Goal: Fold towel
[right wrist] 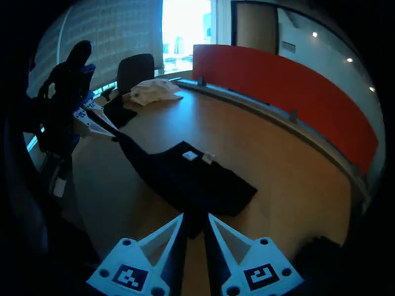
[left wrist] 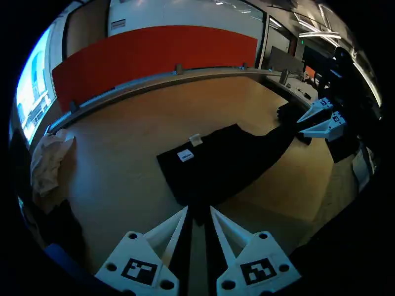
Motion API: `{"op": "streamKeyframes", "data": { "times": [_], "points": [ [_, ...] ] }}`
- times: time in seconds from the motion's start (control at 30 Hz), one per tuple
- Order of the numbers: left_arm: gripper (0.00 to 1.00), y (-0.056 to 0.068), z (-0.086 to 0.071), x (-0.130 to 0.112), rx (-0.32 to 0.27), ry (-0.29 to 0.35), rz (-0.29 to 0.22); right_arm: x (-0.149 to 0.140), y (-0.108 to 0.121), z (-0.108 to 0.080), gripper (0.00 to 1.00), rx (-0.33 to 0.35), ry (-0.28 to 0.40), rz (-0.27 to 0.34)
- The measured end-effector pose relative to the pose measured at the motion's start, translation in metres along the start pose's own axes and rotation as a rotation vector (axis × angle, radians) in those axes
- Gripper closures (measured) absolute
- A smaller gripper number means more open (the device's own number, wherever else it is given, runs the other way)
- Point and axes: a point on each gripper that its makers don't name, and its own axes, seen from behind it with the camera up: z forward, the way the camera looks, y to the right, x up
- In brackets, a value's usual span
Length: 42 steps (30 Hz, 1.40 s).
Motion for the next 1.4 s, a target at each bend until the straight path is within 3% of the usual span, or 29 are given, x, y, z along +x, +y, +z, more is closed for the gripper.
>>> {"op": "streamKeyframes", "data": {
  "times": [0.47, 1.17, 1.4],
  "points": [
    [0.84, -0.006, 0.014, 0.013, 0.01, 0.023, -0.013, 0.001, 0.013, 0.012, 0.8, -0.007, -0.016, -0.006],
    [0.84, -0.037, 0.074, 0.034, 0.045, 0.04, -0.035, 0.003, 0.057, 0.059, 0.8, -0.037, -0.038, 0.057],
    [0.85, -0.045, 0.086, 0.038, 0.058, 0.043, -0.044, 0.001, 0.065, 0.07, 0.8, -0.043, -0.048, 0.073]
  ]
}}
